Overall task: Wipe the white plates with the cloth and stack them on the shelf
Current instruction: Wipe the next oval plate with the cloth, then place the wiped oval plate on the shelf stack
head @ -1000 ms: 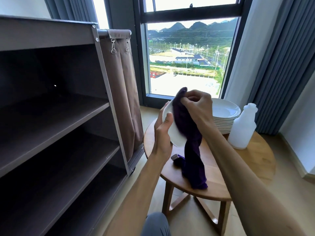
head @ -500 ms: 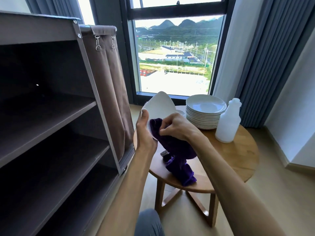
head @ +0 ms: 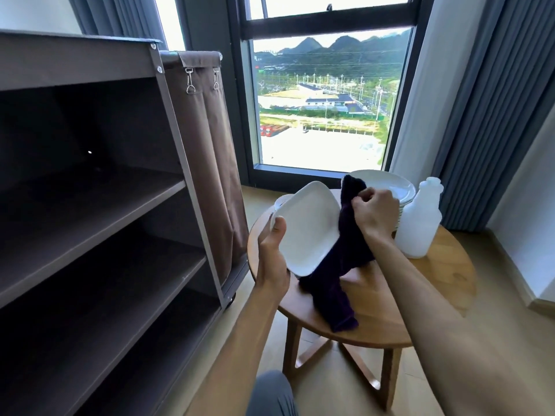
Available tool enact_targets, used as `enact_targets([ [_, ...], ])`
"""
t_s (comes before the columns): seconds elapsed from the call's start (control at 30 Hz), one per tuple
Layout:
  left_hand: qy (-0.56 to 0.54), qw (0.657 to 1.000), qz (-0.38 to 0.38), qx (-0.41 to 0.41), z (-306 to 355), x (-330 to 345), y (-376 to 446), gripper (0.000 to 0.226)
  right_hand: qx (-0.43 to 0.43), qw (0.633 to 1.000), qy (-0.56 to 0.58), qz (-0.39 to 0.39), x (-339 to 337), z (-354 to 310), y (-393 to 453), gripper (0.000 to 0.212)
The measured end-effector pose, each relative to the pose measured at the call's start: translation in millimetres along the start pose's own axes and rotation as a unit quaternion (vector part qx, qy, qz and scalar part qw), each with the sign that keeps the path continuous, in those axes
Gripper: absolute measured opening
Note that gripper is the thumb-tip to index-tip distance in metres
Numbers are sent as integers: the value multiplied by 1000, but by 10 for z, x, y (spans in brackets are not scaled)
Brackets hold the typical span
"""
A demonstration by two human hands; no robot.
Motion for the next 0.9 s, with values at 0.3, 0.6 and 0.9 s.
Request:
enact_targets([
  [0.3,-25,992,81,-93,15,-242,137,36,171,967,49,-184,489,536,-281,63],
  [0.6,-67,988,113,-77,636,-848,158,53,69,925,284,-244,845,-596,-561,42],
  [0.9,200,921,259,212,1430,-1769,-688,92,179,842,431,-271,1668,-1684,-1374,36],
])
Point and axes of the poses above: each hand's wrist, its own y-axis towards the middle knuckle, its own x-axis out of the palm, z = x × y, the point moved 7 cm from there along y, towards the middle knuckle, and after that the axes turned 5 degrees about y, right-handed, at the moved point
